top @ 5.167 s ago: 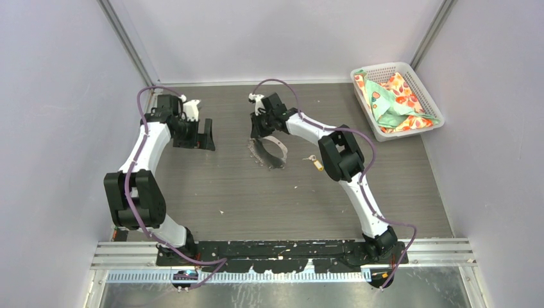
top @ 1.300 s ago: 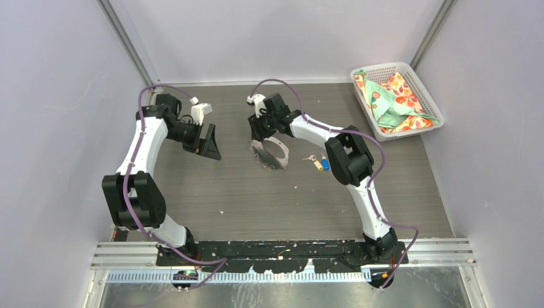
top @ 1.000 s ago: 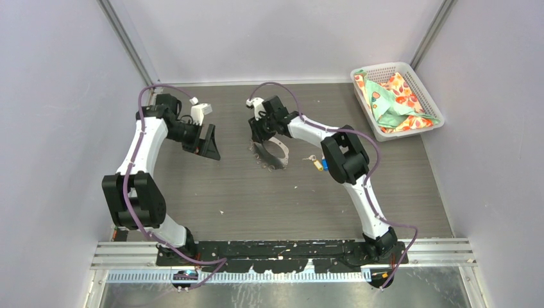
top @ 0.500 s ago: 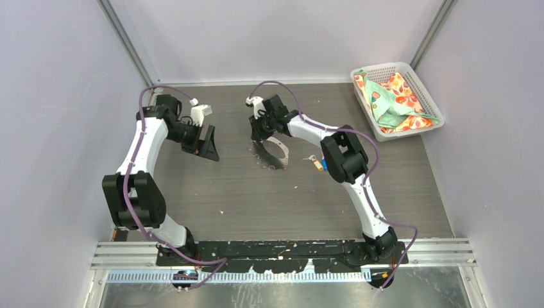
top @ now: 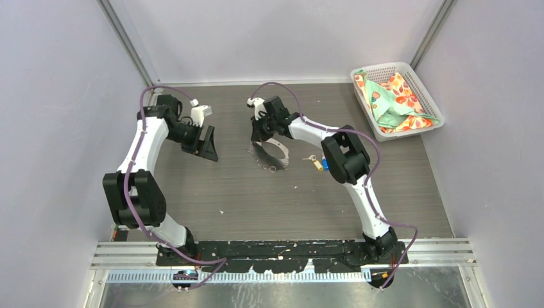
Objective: Put the keys on the keyring
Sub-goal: Pick up the keyring from the center of the board.
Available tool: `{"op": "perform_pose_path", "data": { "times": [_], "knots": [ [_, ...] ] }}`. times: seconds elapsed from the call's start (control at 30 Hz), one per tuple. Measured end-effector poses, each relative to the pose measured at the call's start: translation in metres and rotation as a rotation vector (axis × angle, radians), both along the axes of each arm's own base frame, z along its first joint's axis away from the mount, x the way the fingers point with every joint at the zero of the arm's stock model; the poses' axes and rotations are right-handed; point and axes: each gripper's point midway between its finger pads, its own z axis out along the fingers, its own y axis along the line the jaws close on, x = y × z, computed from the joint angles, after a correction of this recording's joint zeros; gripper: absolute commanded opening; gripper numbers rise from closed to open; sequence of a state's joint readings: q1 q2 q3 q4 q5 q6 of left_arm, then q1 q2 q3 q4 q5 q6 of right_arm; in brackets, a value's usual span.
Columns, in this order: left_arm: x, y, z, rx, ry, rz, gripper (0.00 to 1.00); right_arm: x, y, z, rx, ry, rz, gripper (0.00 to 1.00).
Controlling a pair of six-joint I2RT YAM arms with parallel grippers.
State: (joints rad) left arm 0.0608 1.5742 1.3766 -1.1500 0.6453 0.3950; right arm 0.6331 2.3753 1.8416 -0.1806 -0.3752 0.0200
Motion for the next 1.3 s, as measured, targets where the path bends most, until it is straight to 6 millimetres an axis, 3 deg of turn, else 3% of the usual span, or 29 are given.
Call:
{"op": "perform_pose_path", "data": {
  "times": [0.13,0.27,0.4,0.6,0.7,0.8,0.9,1.07,1.3],
  "knots": [
    [0.000,-0.001,-0.001,-0.006,0.001,-0.005,0.74,-0.009,-0.005,0.007,0.006,0.011,-0.009,0.01],
    [0.001,-0.006,0.004,-0.036,-0.021,-0.032,0.74,-0.023,-0.007,0.036,0.036,-0.011,-0.005,0.01],
    [-0.001,-0.015,0.022,-0.098,-0.093,-0.091,0.74,-0.053,-0.004,0.095,0.097,-0.079,0.033,0.01],
    [-0.011,-0.030,0.088,-0.171,-0.321,-0.206,0.73,-0.126,0.014,0.201,0.244,-0.216,0.165,0.01],
    [-0.025,-0.035,0.123,-0.181,-0.446,-0.293,0.66,-0.160,0.019,0.236,0.308,-0.250,0.229,0.01],
    [-0.052,-0.041,0.148,-0.195,-0.548,-0.395,0.51,-0.196,0.022,0.267,0.379,-0.272,0.297,0.01],
    [-0.074,-0.046,0.167,-0.193,-0.675,-0.496,0.48,-0.222,0.021,0.289,0.425,-0.278,0.341,0.01],
    [-0.092,-0.055,0.196,-0.222,-0.797,-0.559,0.48,-0.264,0.017,0.320,0.495,-0.283,0.401,0.01],
    [-0.120,-0.084,0.208,-0.358,-0.792,-0.658,0.48,-0.307,0.012,0.358,0.556,-0.350,0.442,0.01]
  ]
}}
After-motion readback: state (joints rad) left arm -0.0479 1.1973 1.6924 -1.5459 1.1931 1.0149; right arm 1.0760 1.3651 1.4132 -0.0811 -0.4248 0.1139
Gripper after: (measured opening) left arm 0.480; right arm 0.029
